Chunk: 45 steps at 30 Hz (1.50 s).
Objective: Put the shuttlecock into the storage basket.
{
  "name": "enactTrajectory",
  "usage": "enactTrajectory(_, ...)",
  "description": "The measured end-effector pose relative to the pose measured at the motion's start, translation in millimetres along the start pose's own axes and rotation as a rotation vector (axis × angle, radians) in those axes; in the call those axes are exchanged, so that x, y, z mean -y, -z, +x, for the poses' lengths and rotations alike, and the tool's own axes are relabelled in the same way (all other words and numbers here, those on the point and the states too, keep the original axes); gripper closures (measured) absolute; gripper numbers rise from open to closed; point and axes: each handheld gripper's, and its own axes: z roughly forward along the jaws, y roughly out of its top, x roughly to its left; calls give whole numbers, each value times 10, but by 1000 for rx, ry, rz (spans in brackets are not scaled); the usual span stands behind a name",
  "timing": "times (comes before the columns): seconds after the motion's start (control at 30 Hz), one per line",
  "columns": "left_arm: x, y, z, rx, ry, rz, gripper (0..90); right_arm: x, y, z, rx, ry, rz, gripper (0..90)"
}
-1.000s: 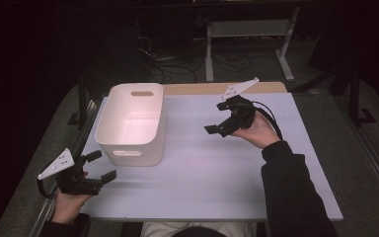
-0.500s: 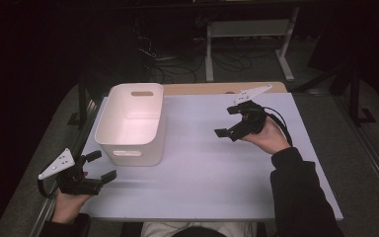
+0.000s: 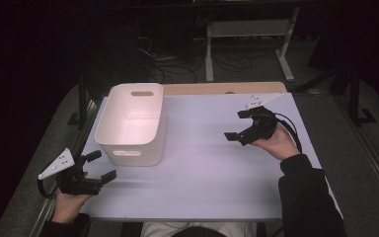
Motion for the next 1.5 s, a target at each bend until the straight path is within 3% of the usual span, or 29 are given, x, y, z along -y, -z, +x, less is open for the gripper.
enactTrajectory(1.0, -1, 2, 2, -1, 1, -3, 0, 245, 118, 60, 7, -21, -21, 0)
enactTrajectory(1.5, -2, 2, 2, -1, 1, -1, 0, 485, 201, 124, 6, -41, -37, 0)
